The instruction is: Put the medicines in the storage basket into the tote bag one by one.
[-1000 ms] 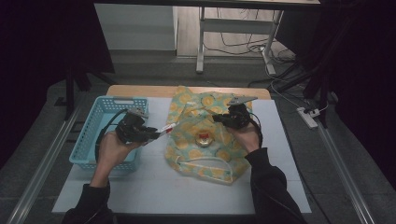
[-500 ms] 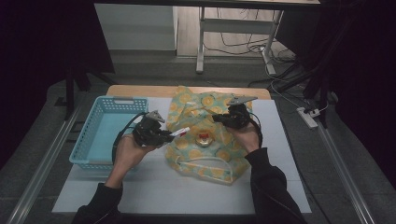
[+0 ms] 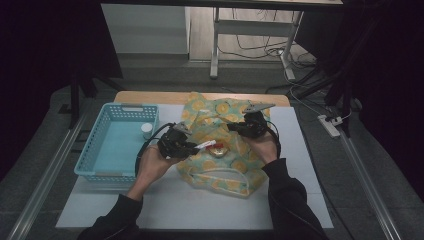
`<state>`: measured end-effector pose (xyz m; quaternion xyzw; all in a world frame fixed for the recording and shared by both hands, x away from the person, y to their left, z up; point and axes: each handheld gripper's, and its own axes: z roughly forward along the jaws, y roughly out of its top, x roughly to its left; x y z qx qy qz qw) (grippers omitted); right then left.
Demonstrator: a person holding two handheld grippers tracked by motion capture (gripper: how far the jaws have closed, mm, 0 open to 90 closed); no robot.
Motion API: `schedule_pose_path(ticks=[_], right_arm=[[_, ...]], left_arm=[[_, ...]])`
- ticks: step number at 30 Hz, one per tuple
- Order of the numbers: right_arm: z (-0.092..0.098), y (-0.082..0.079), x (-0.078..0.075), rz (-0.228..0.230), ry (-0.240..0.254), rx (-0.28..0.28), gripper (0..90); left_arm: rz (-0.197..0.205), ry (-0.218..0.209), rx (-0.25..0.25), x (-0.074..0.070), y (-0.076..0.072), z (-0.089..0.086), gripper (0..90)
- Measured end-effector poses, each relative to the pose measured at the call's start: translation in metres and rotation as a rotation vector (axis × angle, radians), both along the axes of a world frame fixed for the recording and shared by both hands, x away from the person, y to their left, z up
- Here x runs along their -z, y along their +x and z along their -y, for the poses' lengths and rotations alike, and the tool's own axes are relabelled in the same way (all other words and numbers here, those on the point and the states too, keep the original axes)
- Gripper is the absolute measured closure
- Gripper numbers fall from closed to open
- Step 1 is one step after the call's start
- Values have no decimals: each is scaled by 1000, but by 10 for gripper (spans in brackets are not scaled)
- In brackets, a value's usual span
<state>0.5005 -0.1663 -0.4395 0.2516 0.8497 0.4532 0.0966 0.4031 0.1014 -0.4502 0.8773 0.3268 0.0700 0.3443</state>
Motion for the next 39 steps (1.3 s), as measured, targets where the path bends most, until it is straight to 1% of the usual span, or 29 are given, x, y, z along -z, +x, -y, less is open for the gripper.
schedule_pose_path(ticks=[7, 11, 15, 22, 24, 29, 31, 33, 35, 37, 39], right_arm=[[-1, 0, 2, -5, -6, 1, 891], [-1, 1, 2, -5, -8, 4, 891], [-1, 1, 2, -3, -7, 7, 891], [0, 1, 2, 1, -2, 11, 891], [0, 1, 2, 3, -1, 12, 891], [0, 2, 2, 4, 0, 18, 891], [0, 2, 2, 4, 0, 18, 891], [0, 2, 3, 3, -2, 19, 891], [0, 2, 3, 1, -4, 20, 891], [0, 2, 3, 3, -3, 19, 890], [0, 2, 3, 4, -2, 20, 890]], left_arm=[[1, 7, -2, 9, 8, 13, 742], [-3, -2, -9, 13, 15, 17, 742], [-9, -3, -22, 18, 23, 21, 742], [-8, -5, -57, 28, 39, 27, 742], [0, 1, -69, 30, 42, 29, 741], [2, -3, -91, 36, 50, 32, 742], [5, -8, -92, 38, 53, 34, 741], [4, -1, -88, 39, 55, 38, 741], [12, 7, -86, 41, 57, 42, 741], [13, 3, -86, 43, 59, 45, 741], [16, 8, -88, 45, 61, 48, 741]])
